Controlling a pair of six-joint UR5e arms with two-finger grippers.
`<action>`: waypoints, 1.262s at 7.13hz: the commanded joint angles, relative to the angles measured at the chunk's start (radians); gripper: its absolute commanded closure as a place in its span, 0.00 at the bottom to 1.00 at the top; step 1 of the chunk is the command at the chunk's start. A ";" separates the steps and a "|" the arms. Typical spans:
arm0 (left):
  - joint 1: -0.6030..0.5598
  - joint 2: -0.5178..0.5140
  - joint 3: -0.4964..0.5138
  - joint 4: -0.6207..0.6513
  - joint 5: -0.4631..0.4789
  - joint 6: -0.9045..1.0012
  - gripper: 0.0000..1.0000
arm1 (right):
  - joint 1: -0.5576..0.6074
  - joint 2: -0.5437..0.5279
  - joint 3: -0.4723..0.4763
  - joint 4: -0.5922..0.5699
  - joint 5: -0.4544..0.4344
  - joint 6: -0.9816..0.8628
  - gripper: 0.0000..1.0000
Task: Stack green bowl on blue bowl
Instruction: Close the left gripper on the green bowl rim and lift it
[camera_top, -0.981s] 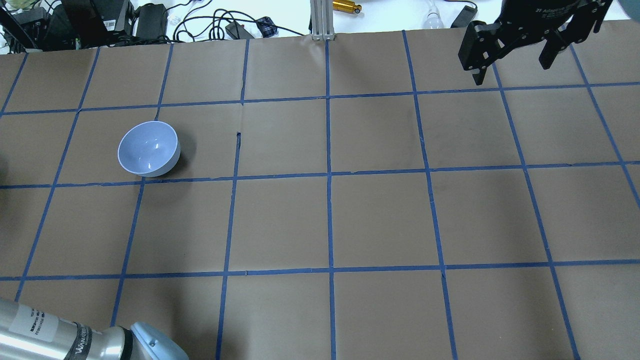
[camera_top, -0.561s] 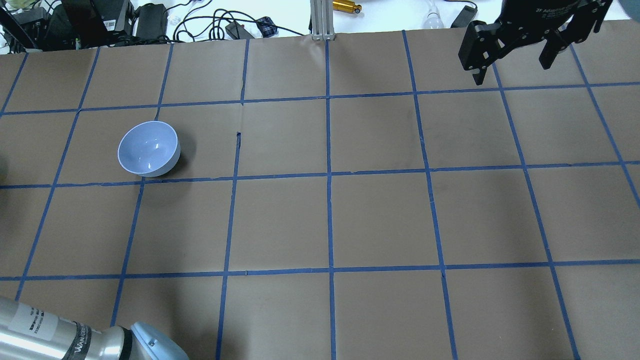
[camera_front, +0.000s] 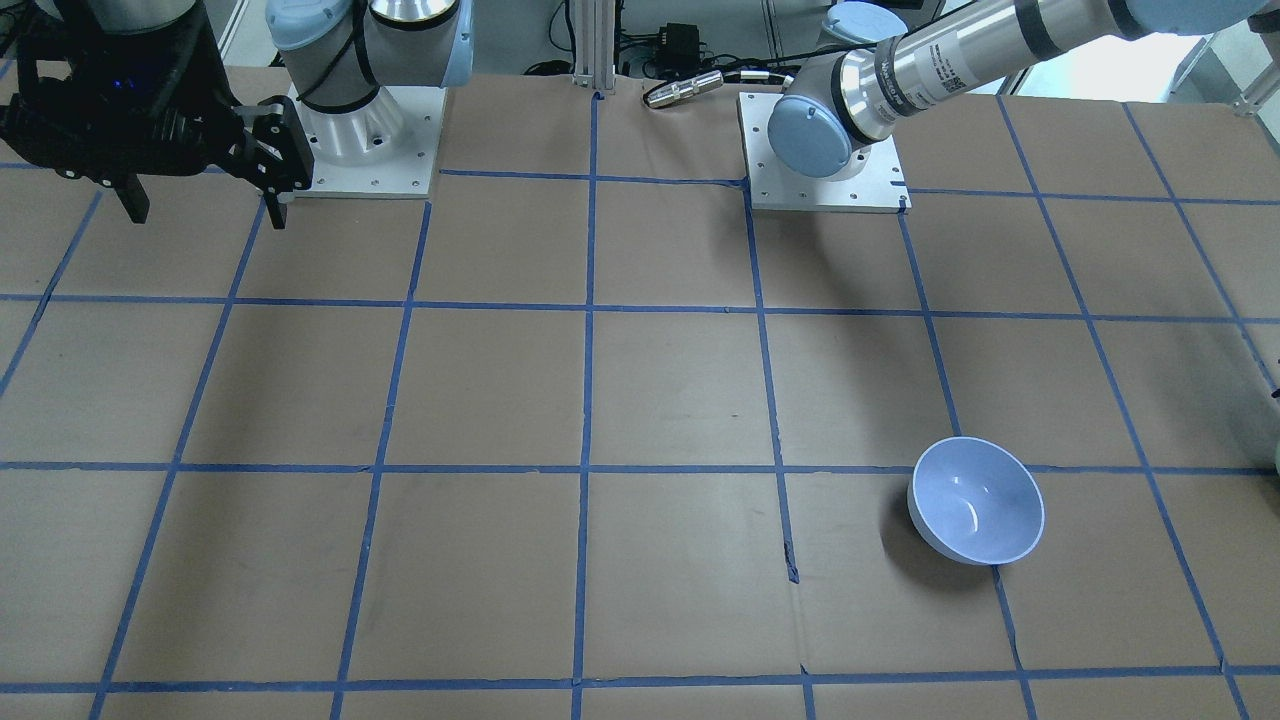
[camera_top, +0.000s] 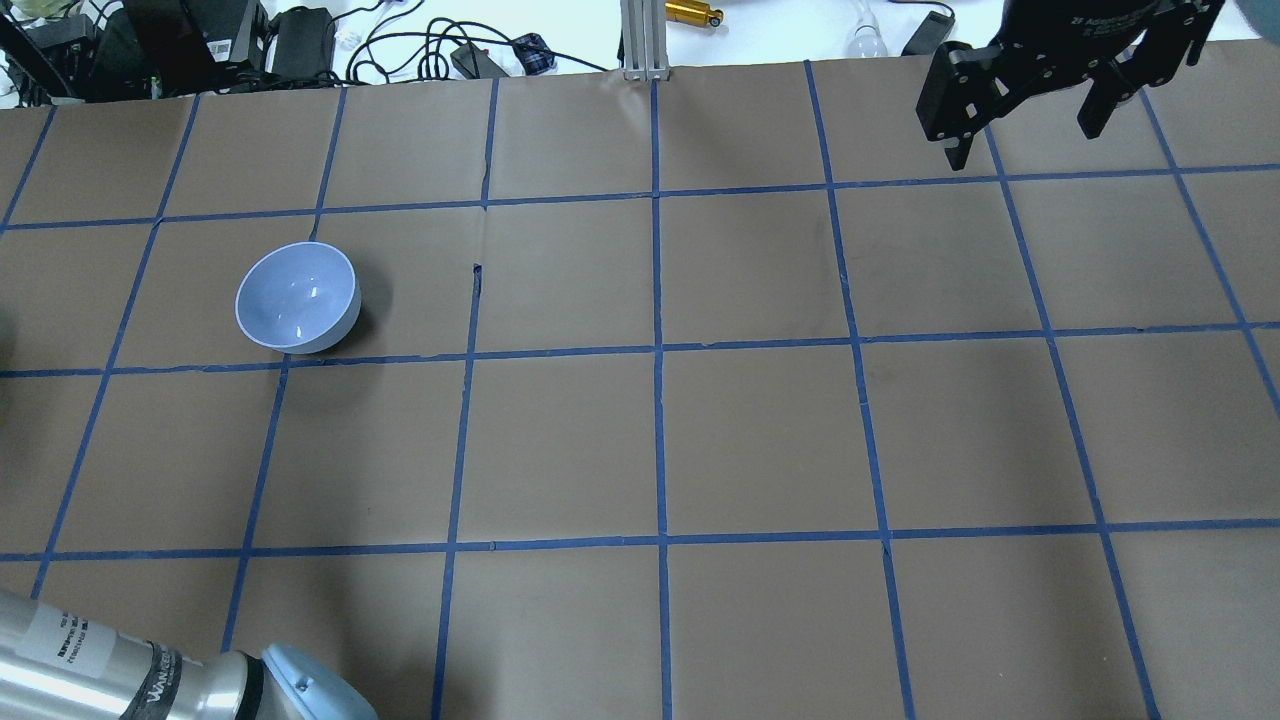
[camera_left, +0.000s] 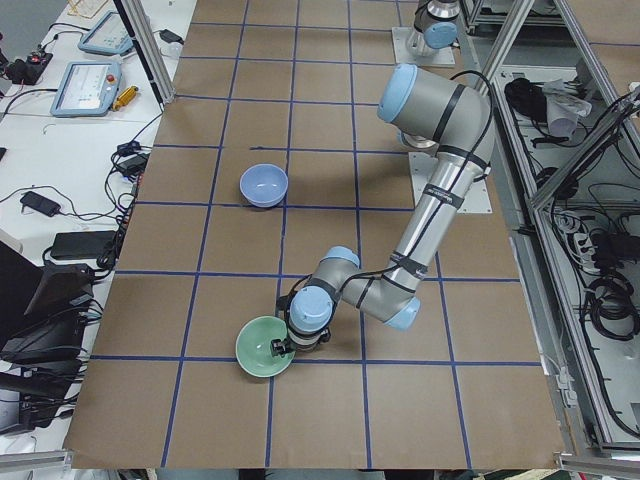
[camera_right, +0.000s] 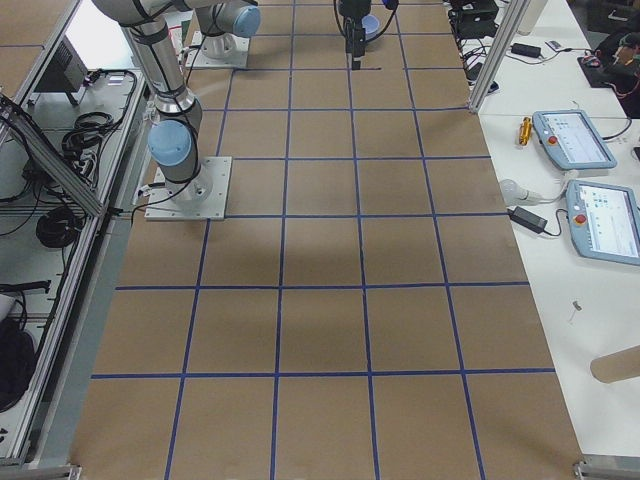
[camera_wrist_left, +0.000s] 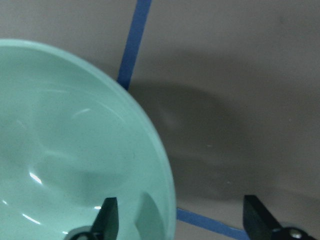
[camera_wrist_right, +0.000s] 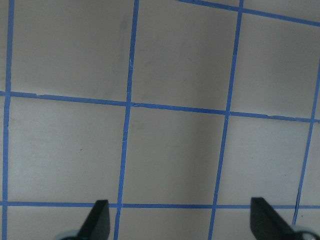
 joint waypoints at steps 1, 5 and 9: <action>0.000 -0.007 0.005 0.015 0.004 0.003 1.00 | 0.001 0.000 0.000 0.000 0.000 0.000 0.00; 0.000 0.001 0.005 -0.002 -0.002 0.012 1.00 | 0.001 0.000 0.000 0.000 0.000 0.000 0.00; -0.009 0.011 0.005 -0.020 0.009 -0.001 1.00 | -0.001 0.000 0.000 0.000 0.000 0.000 0.00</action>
